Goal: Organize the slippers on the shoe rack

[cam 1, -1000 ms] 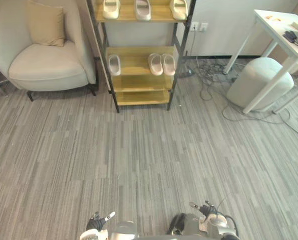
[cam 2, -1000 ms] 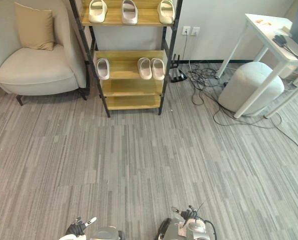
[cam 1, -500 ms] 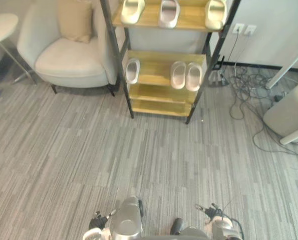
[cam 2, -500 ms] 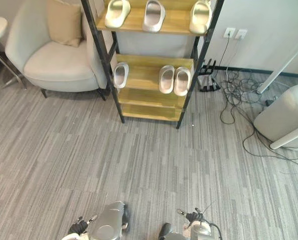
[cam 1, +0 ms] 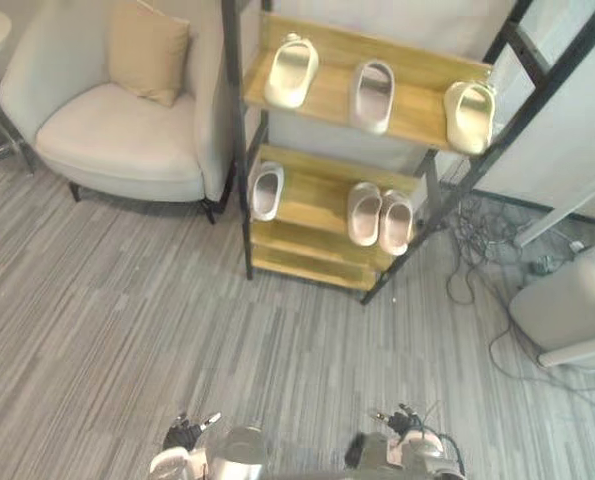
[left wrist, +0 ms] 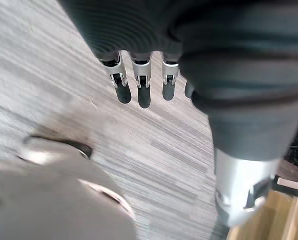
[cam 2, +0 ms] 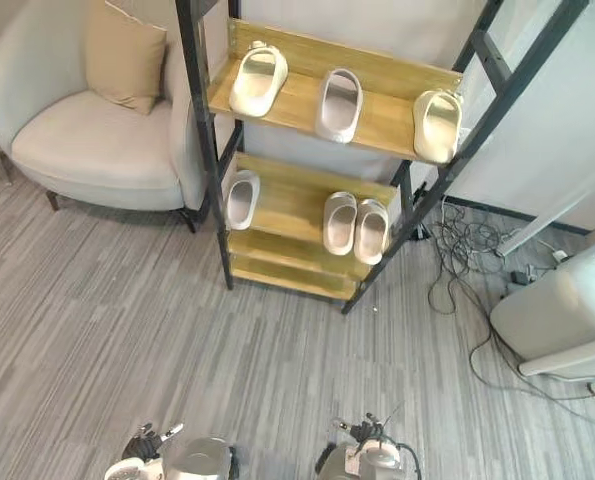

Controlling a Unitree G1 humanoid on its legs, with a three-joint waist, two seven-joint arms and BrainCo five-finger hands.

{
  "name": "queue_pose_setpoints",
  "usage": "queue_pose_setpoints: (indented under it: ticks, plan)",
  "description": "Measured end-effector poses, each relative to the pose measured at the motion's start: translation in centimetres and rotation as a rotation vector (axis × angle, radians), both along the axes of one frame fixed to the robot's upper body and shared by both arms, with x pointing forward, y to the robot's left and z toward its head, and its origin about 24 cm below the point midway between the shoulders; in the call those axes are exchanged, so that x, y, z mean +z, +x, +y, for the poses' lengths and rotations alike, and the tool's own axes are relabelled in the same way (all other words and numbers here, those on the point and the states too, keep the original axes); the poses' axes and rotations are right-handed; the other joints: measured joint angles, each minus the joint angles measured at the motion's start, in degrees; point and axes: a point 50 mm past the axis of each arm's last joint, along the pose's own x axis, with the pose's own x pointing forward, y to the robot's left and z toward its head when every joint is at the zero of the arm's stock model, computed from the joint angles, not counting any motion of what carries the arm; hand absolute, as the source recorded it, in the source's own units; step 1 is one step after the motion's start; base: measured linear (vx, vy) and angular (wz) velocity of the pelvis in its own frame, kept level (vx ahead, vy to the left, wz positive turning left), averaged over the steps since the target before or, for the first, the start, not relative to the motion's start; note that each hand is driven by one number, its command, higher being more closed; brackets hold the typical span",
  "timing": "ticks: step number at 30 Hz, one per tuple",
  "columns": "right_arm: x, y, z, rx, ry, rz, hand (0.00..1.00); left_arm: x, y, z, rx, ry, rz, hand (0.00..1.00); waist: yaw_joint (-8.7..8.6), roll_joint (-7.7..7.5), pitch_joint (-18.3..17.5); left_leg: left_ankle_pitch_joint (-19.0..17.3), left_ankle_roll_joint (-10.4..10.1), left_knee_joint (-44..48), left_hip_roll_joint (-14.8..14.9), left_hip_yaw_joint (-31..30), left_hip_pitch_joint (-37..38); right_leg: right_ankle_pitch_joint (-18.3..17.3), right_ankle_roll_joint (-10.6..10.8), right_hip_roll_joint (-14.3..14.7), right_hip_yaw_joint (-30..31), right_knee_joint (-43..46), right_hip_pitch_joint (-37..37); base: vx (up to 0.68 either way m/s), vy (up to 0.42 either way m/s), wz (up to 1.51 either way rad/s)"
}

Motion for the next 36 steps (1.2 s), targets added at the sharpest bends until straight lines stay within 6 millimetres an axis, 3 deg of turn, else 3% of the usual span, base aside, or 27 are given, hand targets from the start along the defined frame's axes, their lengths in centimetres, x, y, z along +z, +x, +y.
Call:
queue_pose_setpoints:
  ticks: [2,3,4,5,8,9,10,11,13,14,17,18,19,20,21,23,26,30,36]
  plan:
    - [0.1,0.3,0.0,0.004,0.001,-0.006,0.00,0.0,0.1,0.0,-0.002,0.000,-0.003,0.00,-0.15,0.10,0.0,-0.1,-0.4,-1.2,0.3,-0.7,1.4,3.5,-0.3,3.4,-0.4,-12.4,-0.6,0.39,-0.132,0.41]
    - [-0.1,-0.4,0.0,0.008,-0.001,0.014,0.00,0.0,-0.2,0.2,-0.001,0.004,0.003,0.00,-0.25,-0.42,-0.3,-1.3,-2.7,-1.7,-0.3,-2.0,2.8,11.2,-1.6,5.6,0.6,-20.9,-0.5,0.39,-0.158,0.53]
    - [-0.3,-0.8,0.1,0.010,0.000,0.025,0.00,0.0,-0.3,0.2,0.001,0.006,0.005,0.00,-0.37,-0.98,-0.4,-1.9,-3.5,-1.8,-0.9,-2.5,3.3,14.6,-3.1,5.7,1.3,-21.6,-0.6,0.43,-0.175,0.54]
    - [-0.1,-0.5,-0.9,0.009,-0.023,0.014,0.00,-0.2,-0.3,-0.3,0.011,-0.009,0.009,0.00,-0.73,0.95,-0.8,-3.0,-4.3,-1.6,0.3,-4.3,4.3,13.5,-5.4,6.5,0.7,-18.6,-0.7,0.35,-0.135,0.35]
    - [0.3,0.0,-1.7,0.012,-0.048,-0.002,0.00,-0.4,-0.2,-1.6,0.010,-0.046,0.002,0.00,-0.72,3.86,-2.7,-2.8,-4.7,8.5,3.1,-6.1,-1.2,9.1,-5.5,8.2,-1.0,-20.1,0.4,0.50,-0.189,0.33]
    - [0.1,-0.3,-1.7,0.009,-0.046,0.009,0.00,-0.4,-0.2,-1.9,0.011,-0.053,0.003,0.00,-0.74,5.31,-2.5,-0.5,-7.1,20.4,5.7,-6.6,-6.1,8.4,-5.9,9.9,-2.9,-22.3,3.6,0.38,-0.143,0.29]
    - [-0.1,-0.8,-1.4,0.006,-0.038,0.024,0.00,-0.4,-0.1,-1.9,0.015,-0.055,0.000,0.00,-0.73,5.46,-2.3,3.5,-6.9,28.1,7.4,-6.1,-9.2,7.8,-6.3,10.8,-3.4,-23.9,6.4,0.38,-0.136,0.26]
    - [-0.1,-0.7,-1.3,0.006,-0.036,0.019,0.00,-0.4,-0.1,-1.8,0.021,-0.054,-0.002,0.00,-0.57,5.09,-2.1,4.2,-6.4,31.1,8.3,-5.7,-10.4,7.5,-6.5,11.0,-3.5,-24.6,7.6,0.28,-0.079,0.14]
    - [-0.1,-0.8,-1.1,-0.008,-0.037,0.022,0.00,-0.1,0.4,-1.1,0.014,-0.033,-0.019,0.00,-0.30,3.36,-1.1,1.4,-5.2,37.0,10.4,-1.5,-15.4,6.9,-5.8,11.2,-3.8,-28.3,13.6,0.30,-0.075,0.10]
    - [-0.1,-0.7,-1.2,-0.013,-0.039,0.020,0.00,0.0,0.6,-1.1,0.014,-0.031,-0.024,0.00,-0.30,3.06,-1.0,0.9,-5.1,36.1,10.4,-1.0,-16.3,7.0,-5.7,11.1,-3.9,-28.8,14.2,0.31,0.014,0.03]
    - [0.2,0.1,-1.4,-0.038,-0.037,-0.005,0.00,0.3,1.3,-0.6,-0.015,-0.012,-0.041,0.00,-0.13,1.91,-0.3,0.2,-5.5,19.8,8.9,-0.7,-20.0,7.3,-4.0,9.7,-2.9,-30.5,15.7,0.23,0.123,-0.15]
    - [0.3,0.3,-1.4,-0.047,-0.034,-0.014,0.00,0.3,1.4,-0.8,-0.020,-0.011,-0.040,0.00,-0.16,2.51,-0.6,4.9,-6.8,7.5,7.8,-2.4,-19.4,7.4,-2.3,9.2,-2.1,-30.6,15.6,0.26,0.272,-0.27]
    - [0.4,0.3,-1.8,-0.051,-0.041,-0.013,0.00,0.2,1.3,-0.9,-0.023,-0.014,-0.036,0.00,-0.16,2.64,-0.5,11.0,-7.8,3.5,7.4,-3.1,-18.7,7.3,-1.2,9.1,-1.5,-30.7,15.8,0.26,0.273,-0.22]
    - [0.2,0.2,-0.9,-0.045,-0.019,-0.009,0.00,0.4,1.7,-0.5,-0.037,0.001,-0.037,0.00,-0.06,0.94,0.0,11.7,-7.2,1.6,5.5,-2.3,-17.0,7.9,0.4,7.9,-0.8,-31.7,16.4,0.28,0.287,-0.06]
    - [0.0,0.0,-0.1,-0.045,0.003,-0.002,0.00,0.6,2.0,0.0,-0.070,0.025,-0.037,0.00,-0.28,-0.71,0.0,11.6,-6.8,0.5,3.5,-1.5,-16.2,8.3,1.1,6.2,-1.0,-33.3,17.1,0.22,0.192,0.03]
    - [0.0,0.1,0.1,-0.042,0.008,-0.007,0.00,0.6,2.1,0.1,-0.079,0.026,-0.038,0.00,-0.24,-1.01,0.0,10.8,-6.0,1.7,2.7,0.0,-15.6,9.1,1.5,5.2,-0.2,-34.6,18.3,0.15,0.152,-0.19]
    - [0.3,0.7,0.3,-0.024,0.004,-0.023,0.00,0.6,1.9,0.0,-0.104,0.031,-0.029,0.00,-0.16,-0.59,-0.1,8.9,-5.5,3.2,2.6,1.3,-13.7,10.5,2.0,4.8,1.9,-35.2,19.1,0.07,0.099,-0.43]
    - [0.3,0.7,-0.1,-0.013,-0.004,-0.016,0.00,0.5,1.8,0.1,-0.107,0.029,-0.026,0.00,-0.27,-0.50,-0.1,6.6,-5.0,3.6,2.9,2.2,-13.4,8.9,2.9,4.3,4.9,-31.3,15.6,-0.03,0.032,-0.47]
    - [-0.1,-0.2,0.0,0.020,-0.007,0.010,0.00,0.2,1.1,0.0,-0.102,0.023,-0.001,0.00,-0.89,-0.41,-0.3,6.1,-5.3,1.7,2.3,4.7,-9.9,8.1,2.5,2.2,4.4,-27.1,14.5,-0.09,0.020,-0.28]
